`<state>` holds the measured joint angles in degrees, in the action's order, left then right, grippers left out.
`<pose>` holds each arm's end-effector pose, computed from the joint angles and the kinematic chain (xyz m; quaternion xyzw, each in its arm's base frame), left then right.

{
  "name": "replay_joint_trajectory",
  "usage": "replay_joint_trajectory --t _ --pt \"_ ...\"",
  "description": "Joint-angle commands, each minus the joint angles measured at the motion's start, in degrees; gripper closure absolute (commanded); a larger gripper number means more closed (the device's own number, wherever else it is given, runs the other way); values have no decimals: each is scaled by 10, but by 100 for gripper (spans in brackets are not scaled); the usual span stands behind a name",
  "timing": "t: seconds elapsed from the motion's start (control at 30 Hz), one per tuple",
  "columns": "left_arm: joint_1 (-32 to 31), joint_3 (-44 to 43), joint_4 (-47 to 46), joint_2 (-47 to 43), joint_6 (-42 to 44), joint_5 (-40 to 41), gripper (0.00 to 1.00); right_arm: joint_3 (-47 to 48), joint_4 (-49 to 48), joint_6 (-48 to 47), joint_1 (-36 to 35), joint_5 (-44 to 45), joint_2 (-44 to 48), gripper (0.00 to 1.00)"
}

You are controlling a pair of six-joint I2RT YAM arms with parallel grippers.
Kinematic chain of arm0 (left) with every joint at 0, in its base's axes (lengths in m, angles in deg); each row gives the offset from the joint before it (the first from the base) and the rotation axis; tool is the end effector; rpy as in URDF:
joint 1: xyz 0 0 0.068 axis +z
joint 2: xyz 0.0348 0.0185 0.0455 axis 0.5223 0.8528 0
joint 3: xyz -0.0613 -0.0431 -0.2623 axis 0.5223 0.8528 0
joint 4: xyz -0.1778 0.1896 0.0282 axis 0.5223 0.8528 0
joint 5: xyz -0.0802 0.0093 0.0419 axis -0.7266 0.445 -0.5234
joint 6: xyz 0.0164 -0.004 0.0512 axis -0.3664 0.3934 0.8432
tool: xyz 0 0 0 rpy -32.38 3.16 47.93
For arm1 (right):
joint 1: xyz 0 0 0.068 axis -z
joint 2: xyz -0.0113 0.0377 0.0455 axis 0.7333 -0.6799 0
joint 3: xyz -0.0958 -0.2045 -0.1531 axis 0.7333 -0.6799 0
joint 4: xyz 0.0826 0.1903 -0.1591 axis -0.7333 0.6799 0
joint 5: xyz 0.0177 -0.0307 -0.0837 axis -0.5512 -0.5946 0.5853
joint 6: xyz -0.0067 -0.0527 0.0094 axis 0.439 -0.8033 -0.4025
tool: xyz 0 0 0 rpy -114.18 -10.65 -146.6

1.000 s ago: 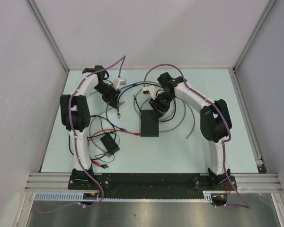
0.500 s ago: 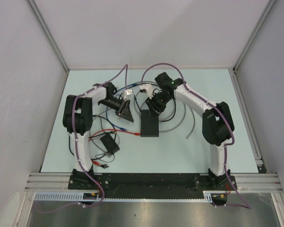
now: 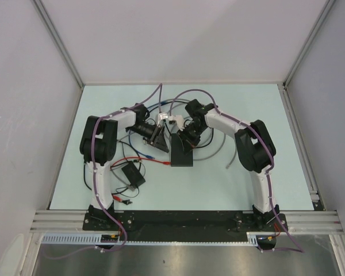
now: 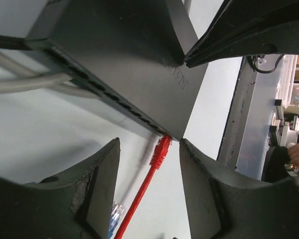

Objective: Pull the plug from the switch port

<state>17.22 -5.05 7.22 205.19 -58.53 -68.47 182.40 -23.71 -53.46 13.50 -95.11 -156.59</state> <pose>0.3713 -0.1262 0.1339 0.3018 0.8104 -0.4965 0.0747 0.3435 0.2534 0.1811 -0.4977 0.8067 0.3050 0.0918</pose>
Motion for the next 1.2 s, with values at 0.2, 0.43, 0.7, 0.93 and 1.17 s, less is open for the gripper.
replay_joint_trajectory --t 0.2,0.43,0.7,0.93,1.17 --pt "-23 7 22 18 24 -5 47 -2 -7 -14 0 10 -13 98" --pt "-23 8 84 43 71 -6 50 -10 -7 -10 -1 11 -11 98" --pt "-30 11 76 55 57 -13 54 -12 -9 -7 -3 14 -9 98" --pt "-34 7 75 70 49 -18 58 -20 -12 -6 -3 17 -3 97" --pt "-37 4 79 75 49 -20 60 -19 -12 -7 -3 17 -3 97"
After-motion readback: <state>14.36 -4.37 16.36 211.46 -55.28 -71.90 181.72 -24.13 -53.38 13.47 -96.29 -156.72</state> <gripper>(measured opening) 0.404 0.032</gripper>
